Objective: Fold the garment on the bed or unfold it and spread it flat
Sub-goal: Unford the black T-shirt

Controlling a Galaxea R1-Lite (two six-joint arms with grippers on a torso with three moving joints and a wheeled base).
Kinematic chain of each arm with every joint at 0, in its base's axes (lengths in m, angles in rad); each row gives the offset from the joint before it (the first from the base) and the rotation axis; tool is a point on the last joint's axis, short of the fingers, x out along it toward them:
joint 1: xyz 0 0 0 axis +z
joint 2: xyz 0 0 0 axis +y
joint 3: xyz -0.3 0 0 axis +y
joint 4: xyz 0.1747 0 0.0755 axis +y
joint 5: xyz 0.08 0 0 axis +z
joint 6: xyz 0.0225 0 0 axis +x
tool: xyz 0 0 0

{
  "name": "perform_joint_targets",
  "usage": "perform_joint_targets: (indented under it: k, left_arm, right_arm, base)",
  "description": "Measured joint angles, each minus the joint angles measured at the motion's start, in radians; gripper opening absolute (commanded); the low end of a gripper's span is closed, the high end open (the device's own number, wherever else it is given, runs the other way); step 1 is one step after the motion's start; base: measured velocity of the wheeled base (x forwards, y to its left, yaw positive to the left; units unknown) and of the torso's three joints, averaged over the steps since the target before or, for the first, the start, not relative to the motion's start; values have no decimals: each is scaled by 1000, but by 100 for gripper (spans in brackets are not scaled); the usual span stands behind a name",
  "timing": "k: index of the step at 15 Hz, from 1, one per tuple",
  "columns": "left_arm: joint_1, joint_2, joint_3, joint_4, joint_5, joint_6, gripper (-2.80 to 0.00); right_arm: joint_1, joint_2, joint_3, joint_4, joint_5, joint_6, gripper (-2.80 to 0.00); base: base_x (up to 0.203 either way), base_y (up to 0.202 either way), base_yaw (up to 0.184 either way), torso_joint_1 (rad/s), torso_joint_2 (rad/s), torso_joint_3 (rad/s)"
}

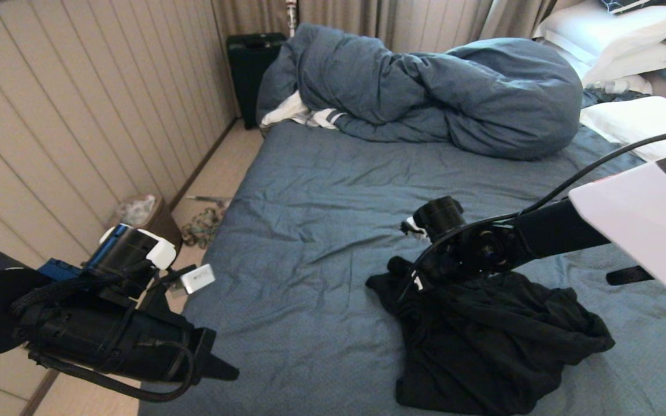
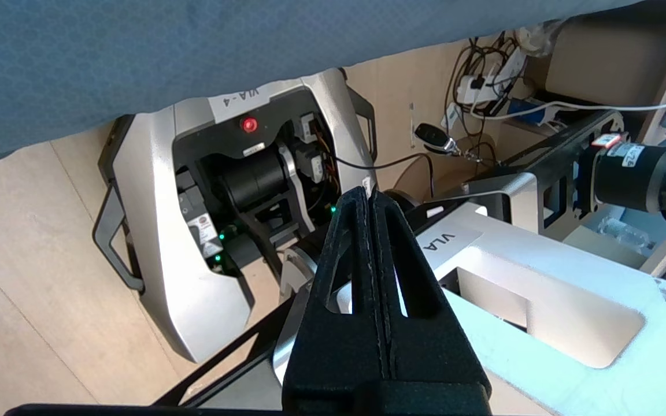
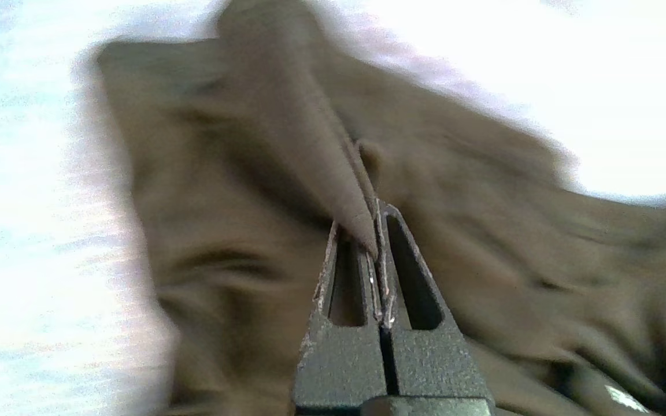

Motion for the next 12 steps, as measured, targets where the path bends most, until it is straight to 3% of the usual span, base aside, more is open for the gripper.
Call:
perform_joint_targets:
  k: [12]
  left_arm:
    - [-12, 7, 2, 0, -1, -3, -280]
  right_arm:
    - [-504, -167, 159, -49, 48, -80, -280]
  base:
    - [0, 0, 0, 0, 0, 0]
